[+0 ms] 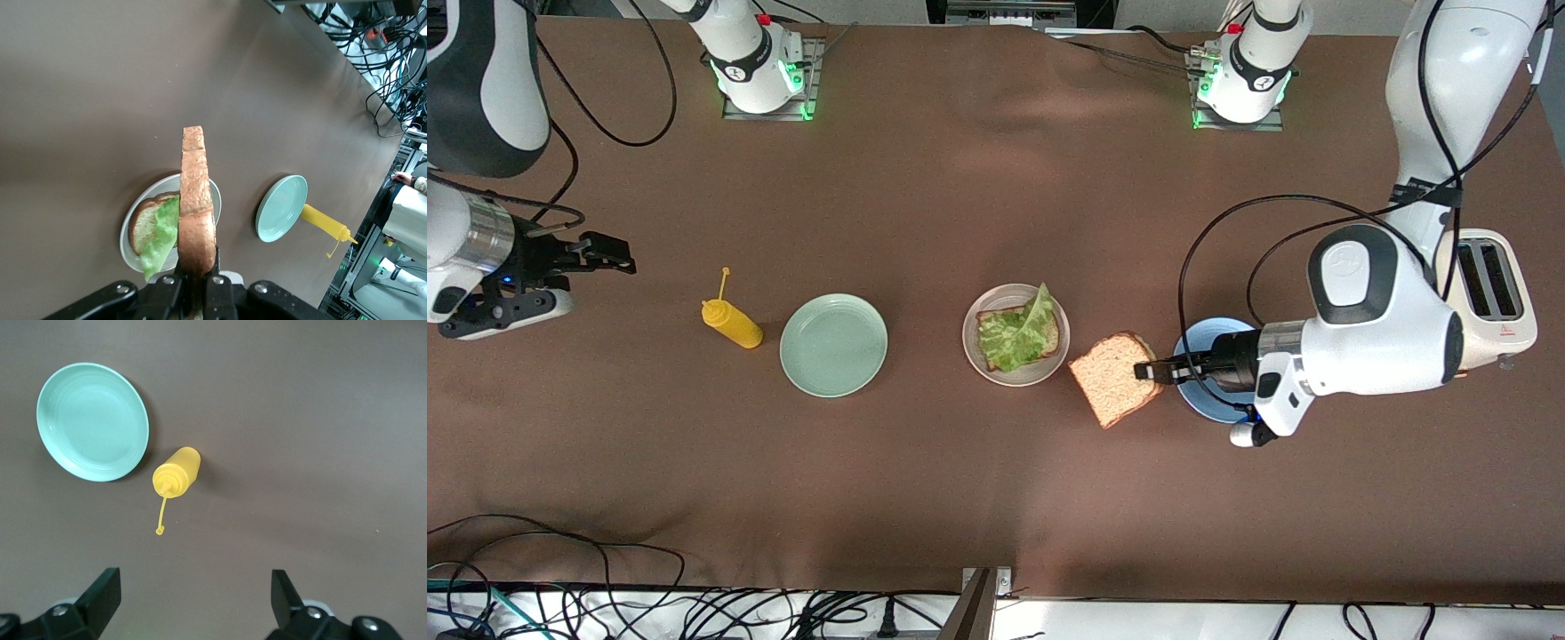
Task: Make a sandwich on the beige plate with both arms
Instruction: 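Lower the bread onto the lettuce on the beige plate with the left gripper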
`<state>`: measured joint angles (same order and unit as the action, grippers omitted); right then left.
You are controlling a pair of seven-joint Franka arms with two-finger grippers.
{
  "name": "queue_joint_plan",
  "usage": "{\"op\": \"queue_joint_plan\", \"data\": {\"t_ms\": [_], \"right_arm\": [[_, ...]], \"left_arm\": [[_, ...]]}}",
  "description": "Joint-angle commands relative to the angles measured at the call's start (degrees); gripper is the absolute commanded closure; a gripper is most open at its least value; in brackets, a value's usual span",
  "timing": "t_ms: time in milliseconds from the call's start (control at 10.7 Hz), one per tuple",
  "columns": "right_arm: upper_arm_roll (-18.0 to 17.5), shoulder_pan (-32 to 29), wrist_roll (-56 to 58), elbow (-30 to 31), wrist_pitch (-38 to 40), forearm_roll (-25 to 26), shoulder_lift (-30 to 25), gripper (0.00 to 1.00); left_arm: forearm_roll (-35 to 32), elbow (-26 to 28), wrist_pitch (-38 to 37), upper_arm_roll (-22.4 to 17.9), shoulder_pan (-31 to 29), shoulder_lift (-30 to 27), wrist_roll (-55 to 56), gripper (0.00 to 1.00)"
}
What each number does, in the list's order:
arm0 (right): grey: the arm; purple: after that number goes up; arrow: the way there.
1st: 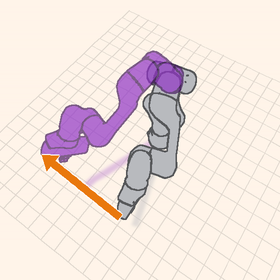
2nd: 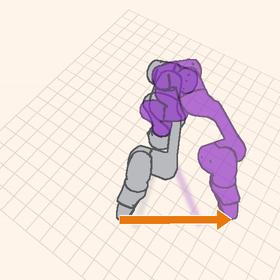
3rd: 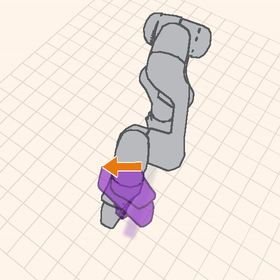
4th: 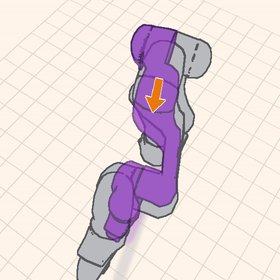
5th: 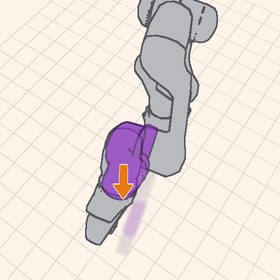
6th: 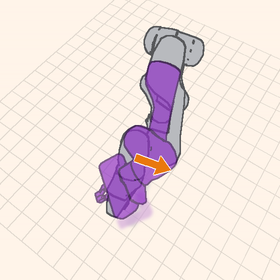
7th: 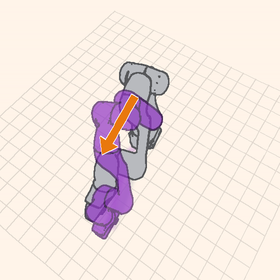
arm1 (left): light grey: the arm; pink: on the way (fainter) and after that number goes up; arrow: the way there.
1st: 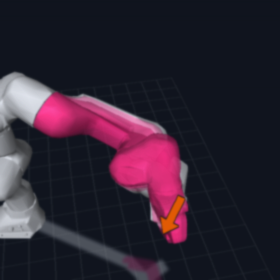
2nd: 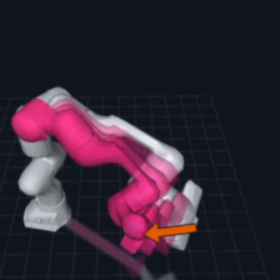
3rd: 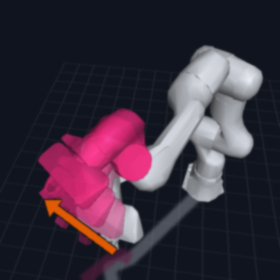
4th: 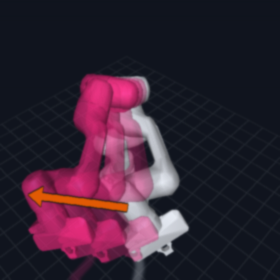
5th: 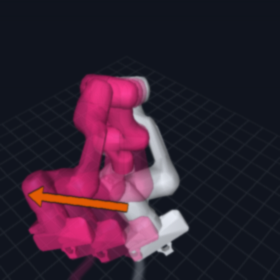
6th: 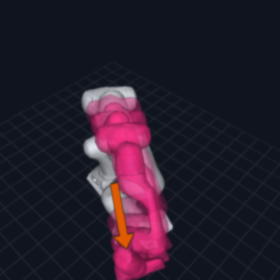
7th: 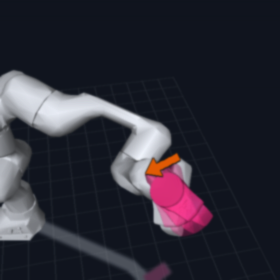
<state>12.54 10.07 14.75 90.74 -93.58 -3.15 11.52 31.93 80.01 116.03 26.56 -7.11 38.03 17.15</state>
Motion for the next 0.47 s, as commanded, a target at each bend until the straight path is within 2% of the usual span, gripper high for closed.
{"op": "queue_joint_plan", "data": {"t_ms": [0,375], "right_arm": [[-0.94,-1.36,-5.52,1.29,0.33,1.48,-3.16,0.0],[-6.29,-5.84,-5.87,1.46,-0.55,3.58,-5.62,0.0]], "left_arm": [[2.08,-0.21,1.99,-0.28,3.31,0.64,0.34,1.0],[2.78,2.69,9.29,-0.28,8.15,1.43,0.6,1.0]]}}
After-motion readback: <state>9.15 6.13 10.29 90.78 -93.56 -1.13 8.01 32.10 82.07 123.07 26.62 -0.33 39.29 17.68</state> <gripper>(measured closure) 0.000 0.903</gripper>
